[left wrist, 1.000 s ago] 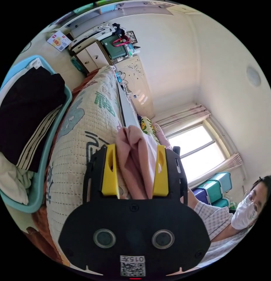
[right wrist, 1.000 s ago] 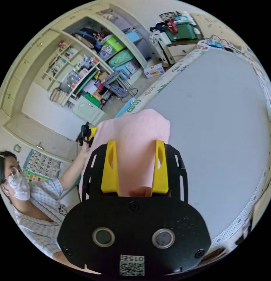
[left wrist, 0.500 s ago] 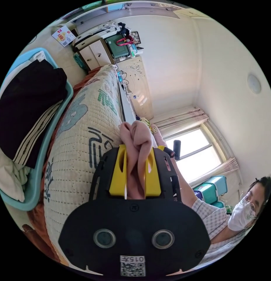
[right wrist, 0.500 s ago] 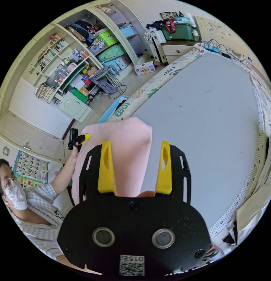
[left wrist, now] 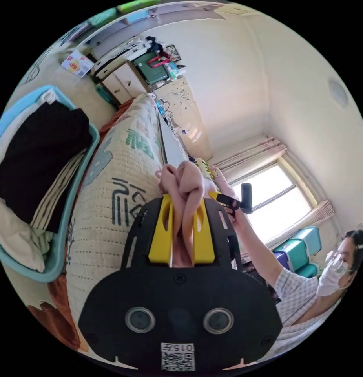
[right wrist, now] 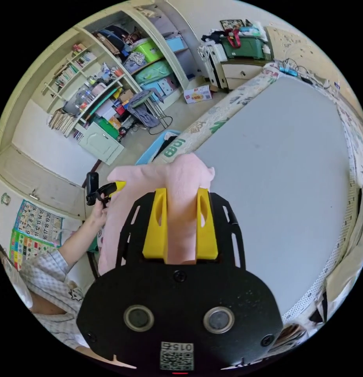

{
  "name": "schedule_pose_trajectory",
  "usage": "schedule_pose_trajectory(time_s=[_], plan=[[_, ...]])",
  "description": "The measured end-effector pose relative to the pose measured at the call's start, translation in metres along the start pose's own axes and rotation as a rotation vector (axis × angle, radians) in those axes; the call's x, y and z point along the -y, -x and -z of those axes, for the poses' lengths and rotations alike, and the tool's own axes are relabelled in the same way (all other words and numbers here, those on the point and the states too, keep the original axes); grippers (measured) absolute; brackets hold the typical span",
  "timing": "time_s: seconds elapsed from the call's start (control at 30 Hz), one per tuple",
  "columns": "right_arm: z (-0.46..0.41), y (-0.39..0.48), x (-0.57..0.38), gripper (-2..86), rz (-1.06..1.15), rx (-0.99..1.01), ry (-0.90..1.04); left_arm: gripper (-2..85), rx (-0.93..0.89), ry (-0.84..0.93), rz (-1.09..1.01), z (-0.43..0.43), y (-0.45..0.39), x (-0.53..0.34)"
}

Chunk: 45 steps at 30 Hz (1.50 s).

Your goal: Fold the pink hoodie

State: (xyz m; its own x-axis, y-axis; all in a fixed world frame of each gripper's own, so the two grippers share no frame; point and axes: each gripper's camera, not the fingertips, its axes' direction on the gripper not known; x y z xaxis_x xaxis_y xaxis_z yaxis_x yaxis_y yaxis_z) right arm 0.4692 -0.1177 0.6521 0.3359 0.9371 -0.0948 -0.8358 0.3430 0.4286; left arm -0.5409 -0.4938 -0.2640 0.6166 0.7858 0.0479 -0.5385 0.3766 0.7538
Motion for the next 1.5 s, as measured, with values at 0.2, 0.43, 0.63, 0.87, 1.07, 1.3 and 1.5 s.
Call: schedule_pose_trajectory(time_s=[0.2, 0.43, 0.63, 0.87, 1.07, 1.3, 1.5], plan=[[0.085, 0.062, -0.141, 10.4, 0.073, 0.177, -0.371, 6.4, -0.135, -0.034, -0.322, 0.027, -0.177, -0.014], [0.193, 0.143, -0.377, 10.3, 0.124, 0.160, -0.720, 6.1, -0.320, 0.048, -0.739, 0.003, -0.389, -0.053], [0.261, 0.239, -0.568, 10.3, 0.129, -0.093, -0.854, 6.3, -0.530, 0.107, -0.854, -0.066, -0.507, -0.091], [0.273, 0.302, -0.704, 10.4, -0.053, -0.444, -0.892, 6.4, -0.688, 0.289, -0.661, -0.225, -0.547, -0.118], [0.172, 0.178, -0.708, 11.3, -0.456, -0.551, -0.619, 7.1, -0.453, 0.437, -0.412, -0.406, -0.497, -0.124], [-0.027, 0.066, -0.747, 4.3, -0.663, -0.342, -0.795, 6.4, -0.177, 0.563, -0.012, -0.528, -0.380, -0.132], [-0.086, 0.072, -0.812, -0.3, -0.592, -0.136, -0.991, 4.7, -0.210, 0.637, -0.184, -0.531, -0.400, -0.082]])
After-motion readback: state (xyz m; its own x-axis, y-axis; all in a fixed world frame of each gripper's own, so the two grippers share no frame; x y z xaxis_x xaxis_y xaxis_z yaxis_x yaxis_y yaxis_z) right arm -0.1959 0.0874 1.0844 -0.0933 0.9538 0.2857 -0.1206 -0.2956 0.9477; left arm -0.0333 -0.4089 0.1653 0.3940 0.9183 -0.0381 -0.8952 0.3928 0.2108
